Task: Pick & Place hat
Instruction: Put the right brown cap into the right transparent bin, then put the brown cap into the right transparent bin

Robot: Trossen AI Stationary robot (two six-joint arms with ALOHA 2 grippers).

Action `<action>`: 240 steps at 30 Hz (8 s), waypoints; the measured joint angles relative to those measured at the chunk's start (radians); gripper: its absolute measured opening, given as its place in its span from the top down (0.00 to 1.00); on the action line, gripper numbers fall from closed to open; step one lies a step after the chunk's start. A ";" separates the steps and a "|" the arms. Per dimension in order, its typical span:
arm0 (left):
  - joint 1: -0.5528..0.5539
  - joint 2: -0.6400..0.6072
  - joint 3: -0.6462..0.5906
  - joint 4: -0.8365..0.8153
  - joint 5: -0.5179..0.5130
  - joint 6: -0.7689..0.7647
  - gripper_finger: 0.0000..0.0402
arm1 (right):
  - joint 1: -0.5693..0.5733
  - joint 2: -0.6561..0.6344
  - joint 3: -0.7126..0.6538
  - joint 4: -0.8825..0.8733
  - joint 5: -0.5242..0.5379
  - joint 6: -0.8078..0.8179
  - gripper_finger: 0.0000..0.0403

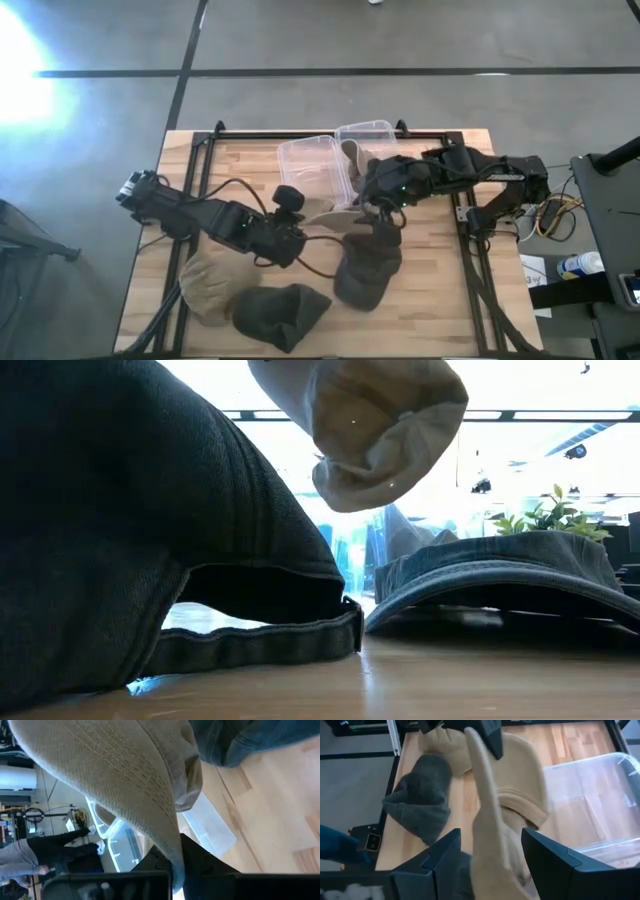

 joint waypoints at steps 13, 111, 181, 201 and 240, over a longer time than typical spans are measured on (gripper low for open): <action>0.028 0.002 -0.005 0.150 0.045 0.069 0.97 | 0.005 0.007 -0.078 0.110 -0.021 0.008 0.49; 0.178 -0.105 -0.164 0.782 0.753 -0.516 0.69 | -0.342 -0.142 -0.518 0.861 -1.136 0.544 0.97; 0.566 0.707 0.566 0.409 0.315 -1.233 0.93 | -0.338 -0.644 -0.630 0.155 0.299 0.545 0.54; 0.558 0.588 0.566 0.243 0.321 -1.101 0.55 | -0.338 -0.671 -0.642 0.150 0.292 0.511 0.54; -0.184 0.089 -0.207 -0.420 0.893 -1.510 0.54 | -0.182 -0.356 -0.931 0.620 -0.340 0.630 0.54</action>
